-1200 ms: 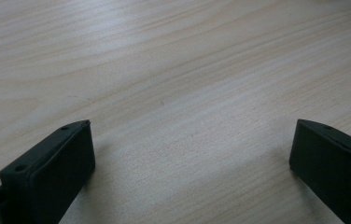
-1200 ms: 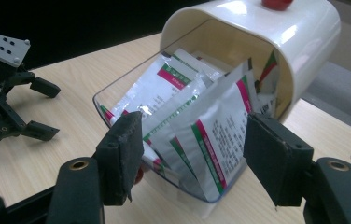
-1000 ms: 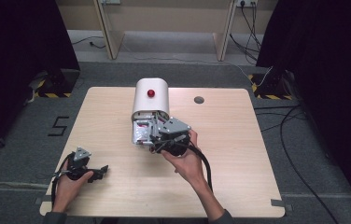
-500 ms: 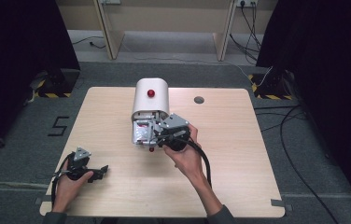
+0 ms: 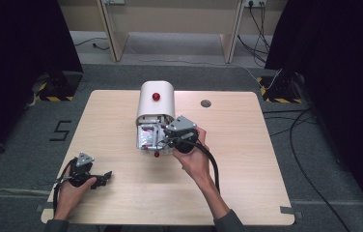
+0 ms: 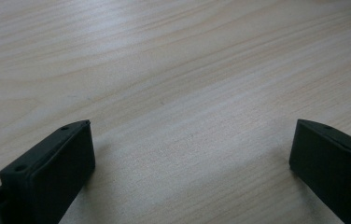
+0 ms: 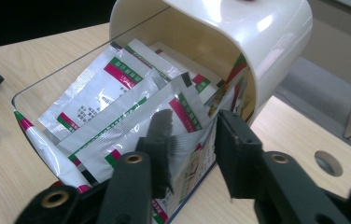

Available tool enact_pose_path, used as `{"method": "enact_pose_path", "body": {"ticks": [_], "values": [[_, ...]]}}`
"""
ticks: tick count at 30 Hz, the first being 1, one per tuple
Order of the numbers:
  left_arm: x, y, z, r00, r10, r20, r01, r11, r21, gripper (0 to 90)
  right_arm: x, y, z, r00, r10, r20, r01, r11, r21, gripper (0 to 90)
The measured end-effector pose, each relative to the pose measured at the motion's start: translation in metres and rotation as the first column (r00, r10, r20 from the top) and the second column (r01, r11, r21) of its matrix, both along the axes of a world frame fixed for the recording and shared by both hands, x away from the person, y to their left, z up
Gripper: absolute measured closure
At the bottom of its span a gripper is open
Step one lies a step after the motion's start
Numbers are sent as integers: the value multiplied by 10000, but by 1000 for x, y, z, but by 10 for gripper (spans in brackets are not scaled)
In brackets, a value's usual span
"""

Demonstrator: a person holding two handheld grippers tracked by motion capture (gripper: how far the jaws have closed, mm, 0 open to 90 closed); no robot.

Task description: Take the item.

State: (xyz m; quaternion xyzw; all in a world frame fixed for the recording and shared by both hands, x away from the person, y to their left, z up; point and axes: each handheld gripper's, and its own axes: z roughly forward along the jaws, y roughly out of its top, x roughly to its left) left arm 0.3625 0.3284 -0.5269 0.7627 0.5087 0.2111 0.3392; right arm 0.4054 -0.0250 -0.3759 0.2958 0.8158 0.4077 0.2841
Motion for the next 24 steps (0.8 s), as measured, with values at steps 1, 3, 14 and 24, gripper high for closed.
{"method": "enact_pose_path", "body": {"ticks": [1,3,14,24], "values": [[0,0,0,10000,1,0,-1,10000,0,0,0,0,0,10000,65,53,-65,10000,-40,737],[0,0,0,10000,-1,0,1,10000,1,0,0,-1,0,9999,117,22,-117,9999,-18,782],[0,0,0,10000,1,1,-1,10000,-2,0,-4,-13,3,9981,597,138,-602,9974,401,872],[0,0,0,10000,2,-7,-2,10000,5,0,-18,-19,12,9941,994,433,-1022,9925,670,884]]}}
